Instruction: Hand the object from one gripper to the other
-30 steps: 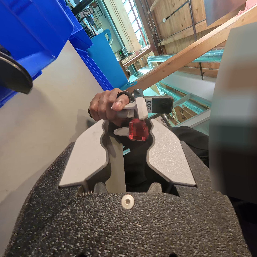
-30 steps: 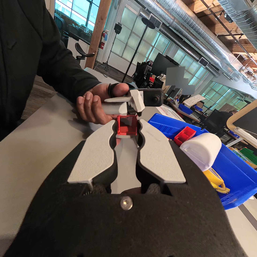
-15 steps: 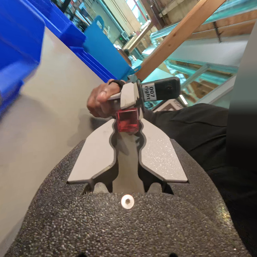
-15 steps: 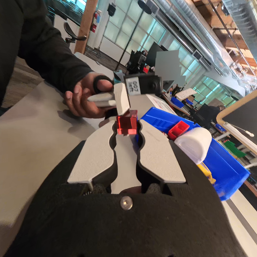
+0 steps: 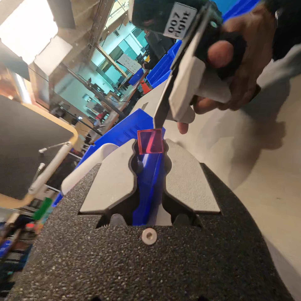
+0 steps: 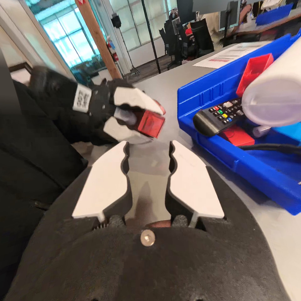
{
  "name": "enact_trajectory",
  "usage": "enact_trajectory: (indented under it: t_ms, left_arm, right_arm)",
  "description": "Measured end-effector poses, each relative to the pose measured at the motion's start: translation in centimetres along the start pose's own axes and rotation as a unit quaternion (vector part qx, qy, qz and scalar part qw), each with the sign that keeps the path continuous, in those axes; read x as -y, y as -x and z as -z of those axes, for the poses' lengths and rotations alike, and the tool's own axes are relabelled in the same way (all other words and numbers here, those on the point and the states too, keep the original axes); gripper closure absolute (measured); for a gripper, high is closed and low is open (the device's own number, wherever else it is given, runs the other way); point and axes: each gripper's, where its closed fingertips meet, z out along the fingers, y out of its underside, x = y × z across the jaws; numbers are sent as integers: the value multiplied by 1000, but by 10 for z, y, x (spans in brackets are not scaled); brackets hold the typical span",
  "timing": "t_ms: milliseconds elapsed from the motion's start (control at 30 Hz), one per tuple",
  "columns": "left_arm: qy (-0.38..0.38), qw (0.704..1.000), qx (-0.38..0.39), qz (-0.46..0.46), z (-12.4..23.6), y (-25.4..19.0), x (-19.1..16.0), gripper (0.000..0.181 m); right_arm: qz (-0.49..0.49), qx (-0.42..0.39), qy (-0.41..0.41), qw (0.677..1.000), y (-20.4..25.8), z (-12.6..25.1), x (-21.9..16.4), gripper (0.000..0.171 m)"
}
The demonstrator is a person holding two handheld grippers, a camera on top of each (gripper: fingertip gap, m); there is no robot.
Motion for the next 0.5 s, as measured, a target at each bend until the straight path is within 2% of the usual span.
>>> enact_trajectory:
  t_ms: [100,233,300,333,400,500]
  left_arm:
    - [7,998,2,-57,-3,-11,-3,153]
    - [16,994,8,-103,-4,-16,-4,153]
    - [16,992,7,-126,-4,-19,-4,153]
    - [10,991,6,-135,-4,-21,-3,153]
    - [5,992,-2,-123,-4,-22,-3,152]
    - [8,999,-42,-17,-3,-18,-7,152]
  right_arm:
    - [-40,5,1,999,-1,-4,-3,120]
    - [-35,-6,24,999,1,-11,-12,120]
    - [-20,-15,27,999,2,-14,-15,127]
    - [-10,-27,28,999,0,-15,-16,136]
    - [28,-51,28,998,-4,-15,-15,143]
    - [137,-134,33,981,-16,-10,-10,143]
